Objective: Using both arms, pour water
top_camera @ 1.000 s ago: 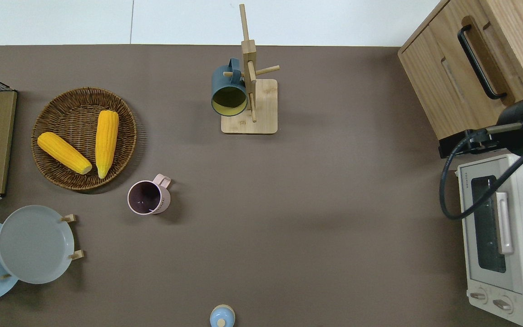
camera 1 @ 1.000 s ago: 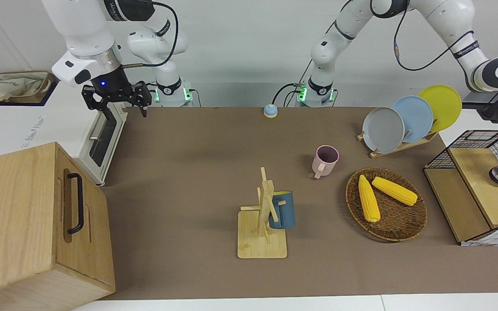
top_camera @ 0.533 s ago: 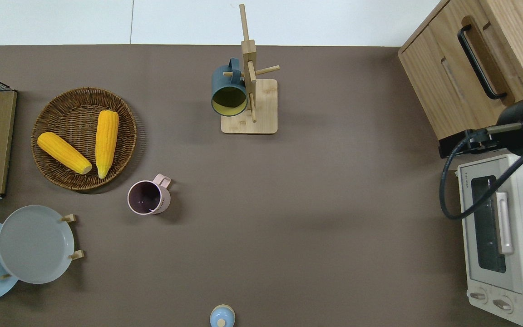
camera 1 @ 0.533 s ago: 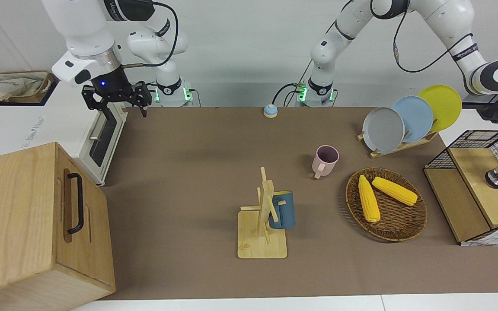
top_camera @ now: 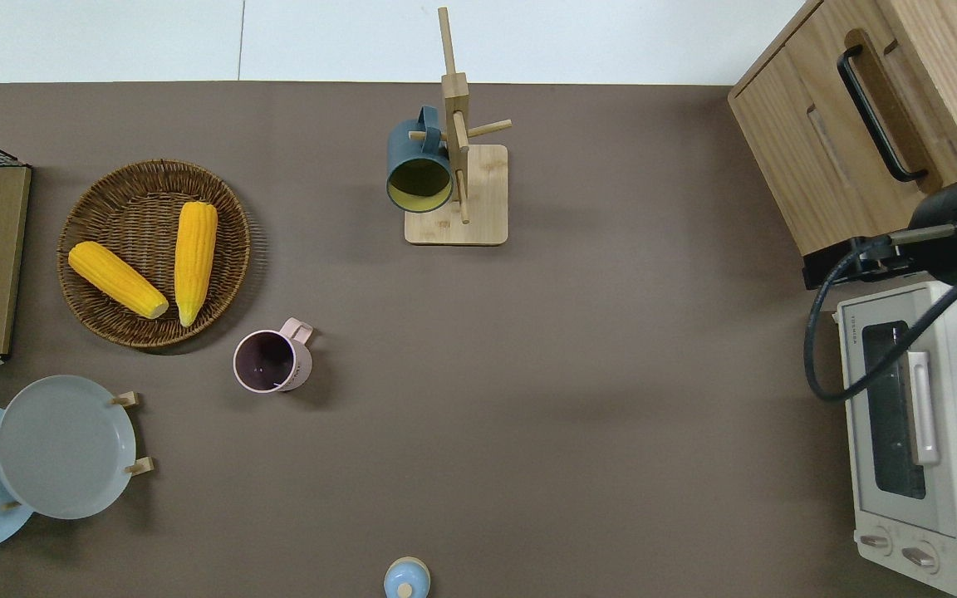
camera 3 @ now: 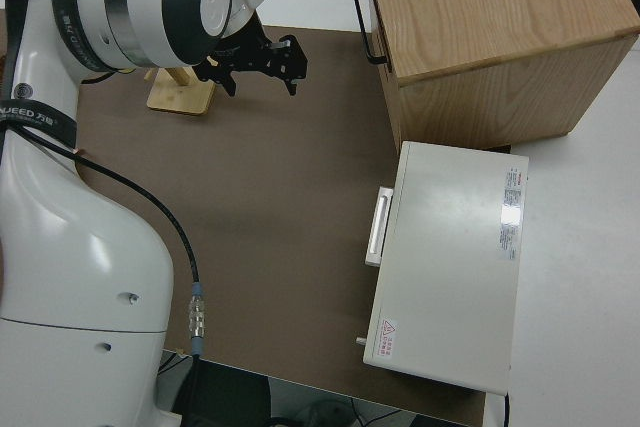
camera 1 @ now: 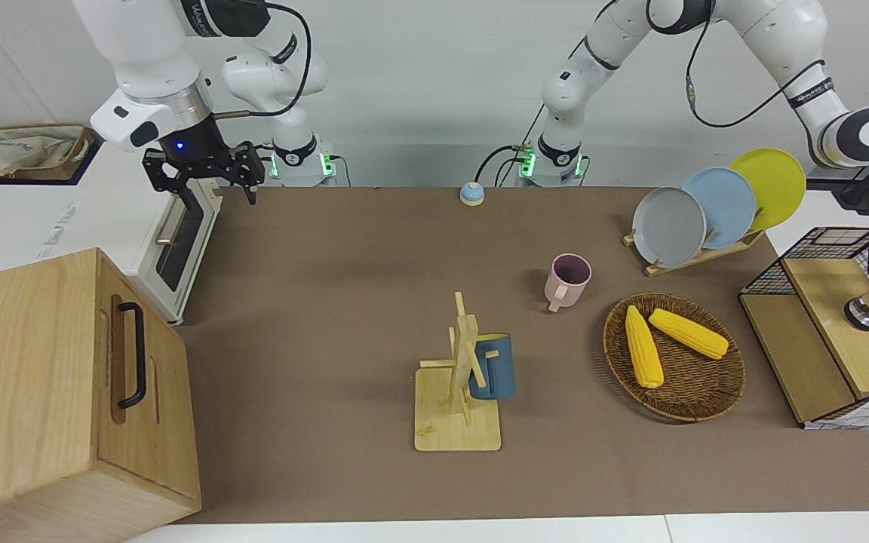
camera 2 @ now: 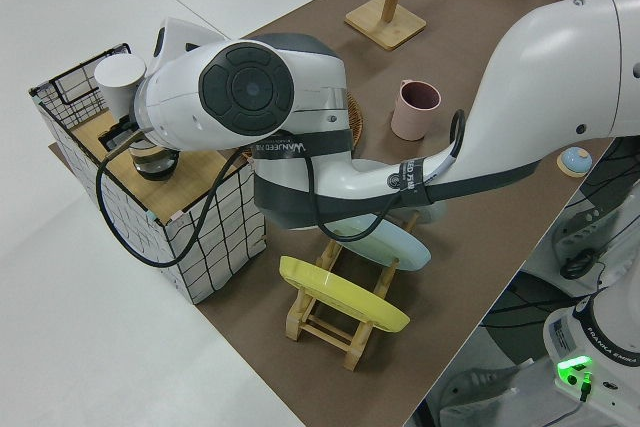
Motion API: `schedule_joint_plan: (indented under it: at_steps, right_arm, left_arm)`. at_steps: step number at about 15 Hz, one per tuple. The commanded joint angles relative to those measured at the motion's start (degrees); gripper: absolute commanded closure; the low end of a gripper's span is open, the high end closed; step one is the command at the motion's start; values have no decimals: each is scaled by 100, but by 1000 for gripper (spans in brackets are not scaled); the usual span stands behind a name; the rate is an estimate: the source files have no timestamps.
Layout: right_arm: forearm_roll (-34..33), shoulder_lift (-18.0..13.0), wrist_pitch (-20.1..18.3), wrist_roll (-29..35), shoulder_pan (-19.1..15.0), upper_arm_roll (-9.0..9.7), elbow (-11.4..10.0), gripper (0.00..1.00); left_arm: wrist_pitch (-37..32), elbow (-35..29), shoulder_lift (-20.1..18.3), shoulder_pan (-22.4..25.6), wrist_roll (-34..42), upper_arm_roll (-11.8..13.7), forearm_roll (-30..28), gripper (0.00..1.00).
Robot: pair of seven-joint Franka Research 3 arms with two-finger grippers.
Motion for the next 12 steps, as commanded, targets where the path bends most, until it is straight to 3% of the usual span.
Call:
schedule_joint_plan:
  at_steps: [1,7,12]
  right_arm:
    - [93,-36,-6,57,-1,-8,-11,13]
    - [93,-36,-6,57,-1,-8,-2,13]
    - [93,-36,-6,57,-1,-8,-2,13]
  left_arm:
    - [111,165,68,-48,71,19,-82,2]
    - [6,165,51,-39,-341,28,66,2]
    - [-608,252,-37,-39,-1808,28,1506,2]
